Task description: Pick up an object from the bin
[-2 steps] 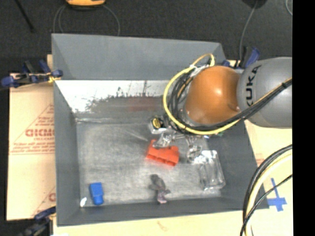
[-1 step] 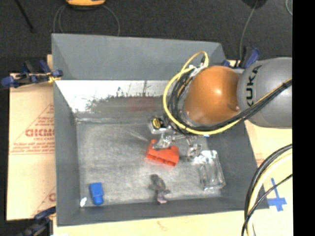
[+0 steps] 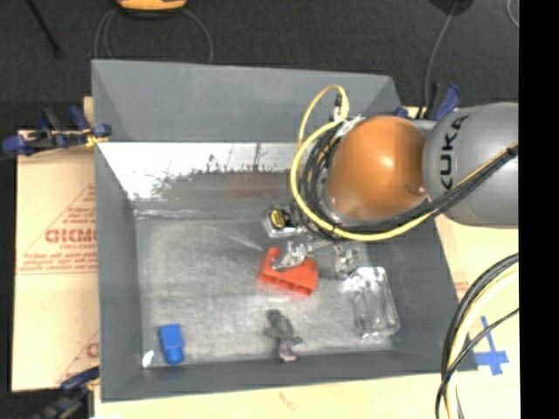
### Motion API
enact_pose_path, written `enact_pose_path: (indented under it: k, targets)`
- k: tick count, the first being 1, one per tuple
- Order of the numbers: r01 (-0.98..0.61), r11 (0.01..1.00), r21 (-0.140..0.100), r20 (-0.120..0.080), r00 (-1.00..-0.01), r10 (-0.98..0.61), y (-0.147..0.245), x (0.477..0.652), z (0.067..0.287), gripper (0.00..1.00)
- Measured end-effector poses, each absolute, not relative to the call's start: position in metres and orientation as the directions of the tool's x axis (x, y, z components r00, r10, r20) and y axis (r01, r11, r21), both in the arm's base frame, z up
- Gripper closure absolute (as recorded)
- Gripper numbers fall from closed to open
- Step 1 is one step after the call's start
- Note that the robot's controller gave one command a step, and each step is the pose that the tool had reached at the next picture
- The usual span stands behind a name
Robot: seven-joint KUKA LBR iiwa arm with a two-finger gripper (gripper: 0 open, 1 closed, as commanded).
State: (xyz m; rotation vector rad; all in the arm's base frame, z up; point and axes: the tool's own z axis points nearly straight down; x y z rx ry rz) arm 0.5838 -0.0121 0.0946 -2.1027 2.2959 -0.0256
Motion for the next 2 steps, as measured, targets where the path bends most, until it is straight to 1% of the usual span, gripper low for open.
enact_pose_path:
  k: [1,2]
  targets:
    - [-0.99,-0.135,-0.036,-0.001,0.135,-0.991,-0.011,0.605,0.092,0.0]
    - [-0.858,-0.513,-0.026,0.007,0.513,-0.858,-0.003,0.592,0.089,0.0]
